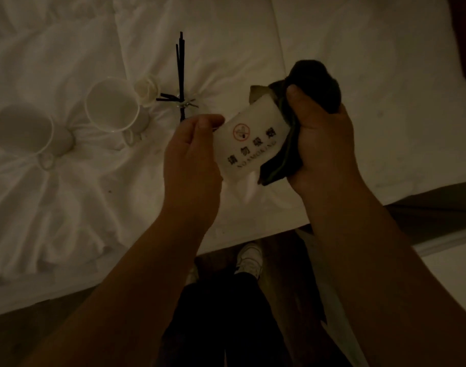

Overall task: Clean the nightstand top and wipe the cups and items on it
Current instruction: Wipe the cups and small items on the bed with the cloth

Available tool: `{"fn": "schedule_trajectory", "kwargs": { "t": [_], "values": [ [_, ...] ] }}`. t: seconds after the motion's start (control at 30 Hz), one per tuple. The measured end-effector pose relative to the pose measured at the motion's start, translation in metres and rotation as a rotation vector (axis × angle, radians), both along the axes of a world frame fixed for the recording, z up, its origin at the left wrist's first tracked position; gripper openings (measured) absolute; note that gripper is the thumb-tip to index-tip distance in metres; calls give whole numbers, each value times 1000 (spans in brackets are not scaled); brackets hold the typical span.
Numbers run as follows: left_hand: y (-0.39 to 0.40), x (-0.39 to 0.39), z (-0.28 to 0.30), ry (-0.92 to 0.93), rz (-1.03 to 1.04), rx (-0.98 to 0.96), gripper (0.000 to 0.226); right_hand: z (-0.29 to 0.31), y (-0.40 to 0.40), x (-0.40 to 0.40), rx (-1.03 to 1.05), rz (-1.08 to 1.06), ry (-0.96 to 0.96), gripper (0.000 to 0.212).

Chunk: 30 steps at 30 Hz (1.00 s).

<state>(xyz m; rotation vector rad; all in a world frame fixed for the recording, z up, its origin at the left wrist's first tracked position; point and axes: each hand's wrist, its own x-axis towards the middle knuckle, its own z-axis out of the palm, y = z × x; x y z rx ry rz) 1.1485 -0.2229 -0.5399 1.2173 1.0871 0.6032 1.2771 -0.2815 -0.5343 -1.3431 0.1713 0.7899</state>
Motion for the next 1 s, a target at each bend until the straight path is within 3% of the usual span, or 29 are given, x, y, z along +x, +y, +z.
{"fn": "schedule_trajectory", "kwargs": {
  "t": [0.1,0.2,0.27,0.33,0.4,0.53,0.6,0.7,0.8,1.0],
  "values": [
    [-3,9,5,92,4,57,23,3,-8,-9,126,-4,193,46],
    [-8,23,13,105,-101,-89,41,10,-12,-27,156,38,166,52],
    [-10,30,20,-14,-141,-323,52,14,-14,-41,153,104,95,46],
    [-11,30,25,-240,-113,-605,44,15,-13,-51,118,183,-19,36],
    [-10,28,25,-386,-116,-747,40,13,-13,-51,43,245,-155,29],
    [-6,25,29,-556,-165,-775,54,6,-19,-37,-95,287,-251,26],
    [-7,28,26,-585,-182,-784,48,6,-22,-36,-124,283,-303,24],
    [-7,34,21,-585,-45,-796,39,13,-22,-47,-123,357,-436,20],
    [-8,34,15,-594,13,-835,38,19,-17,-54,-111,439,-604,33],
    [-8,34,11,-558,38,-894,47,-1,-15,-24,-229,390,-508,27]
  ]
}}
